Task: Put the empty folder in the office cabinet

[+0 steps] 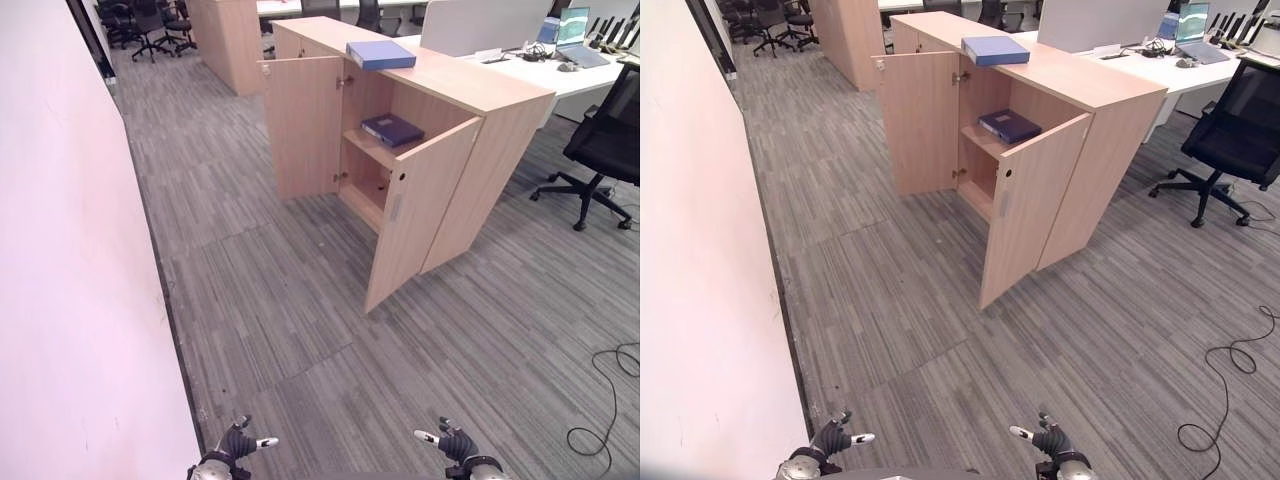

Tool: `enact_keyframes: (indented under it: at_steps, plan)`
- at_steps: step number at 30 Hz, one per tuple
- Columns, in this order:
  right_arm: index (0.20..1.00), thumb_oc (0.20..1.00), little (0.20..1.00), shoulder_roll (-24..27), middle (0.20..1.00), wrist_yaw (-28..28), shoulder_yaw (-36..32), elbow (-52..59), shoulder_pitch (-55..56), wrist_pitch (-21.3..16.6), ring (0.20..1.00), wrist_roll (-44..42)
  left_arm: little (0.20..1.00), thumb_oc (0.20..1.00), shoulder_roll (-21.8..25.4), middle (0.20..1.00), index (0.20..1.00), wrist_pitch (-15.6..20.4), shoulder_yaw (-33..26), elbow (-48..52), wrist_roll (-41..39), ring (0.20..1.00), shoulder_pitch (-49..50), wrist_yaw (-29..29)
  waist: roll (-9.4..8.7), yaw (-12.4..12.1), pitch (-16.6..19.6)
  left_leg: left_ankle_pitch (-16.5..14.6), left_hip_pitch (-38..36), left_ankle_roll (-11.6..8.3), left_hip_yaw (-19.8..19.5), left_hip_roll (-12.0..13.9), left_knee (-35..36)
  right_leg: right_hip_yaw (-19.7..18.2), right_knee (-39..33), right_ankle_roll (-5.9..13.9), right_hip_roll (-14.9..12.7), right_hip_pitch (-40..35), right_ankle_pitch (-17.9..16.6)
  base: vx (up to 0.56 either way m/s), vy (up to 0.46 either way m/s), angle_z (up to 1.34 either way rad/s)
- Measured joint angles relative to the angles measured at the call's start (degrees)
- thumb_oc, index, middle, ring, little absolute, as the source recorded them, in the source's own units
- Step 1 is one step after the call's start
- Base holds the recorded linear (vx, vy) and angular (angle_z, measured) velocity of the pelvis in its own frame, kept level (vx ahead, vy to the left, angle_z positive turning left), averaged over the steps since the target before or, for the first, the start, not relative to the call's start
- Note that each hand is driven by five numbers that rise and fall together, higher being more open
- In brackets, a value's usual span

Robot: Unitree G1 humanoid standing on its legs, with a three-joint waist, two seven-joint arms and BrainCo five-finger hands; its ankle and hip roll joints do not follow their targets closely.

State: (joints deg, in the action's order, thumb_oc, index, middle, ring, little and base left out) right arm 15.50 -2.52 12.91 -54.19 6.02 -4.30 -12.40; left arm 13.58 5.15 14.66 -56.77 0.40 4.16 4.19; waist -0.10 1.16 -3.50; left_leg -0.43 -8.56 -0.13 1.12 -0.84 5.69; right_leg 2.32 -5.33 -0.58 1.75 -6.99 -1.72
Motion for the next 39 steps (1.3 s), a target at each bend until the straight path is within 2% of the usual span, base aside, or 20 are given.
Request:
enact_keyframes:
  at_steps: [39]
  plan:
    - [1.000, 1.000, 1.000, 0.24, 1.000, -0.31, -1.90, 0.13, 0.12, 0.00, 1.000, -0.08, 1.000, 1.000, 0.46, 1.000, 1.000, 0.00, -0.02, 1.06, 0.13, 1.000, -0.13, 0.31, 0.61, 0.11, -1.33, -0.22, 0.13, -0.34, -0.27, 0.03, 0.00, 0.15, 0.04, -0.04, 0.03, 0.03, 0.15, 0.00, -0.016, 0.00]
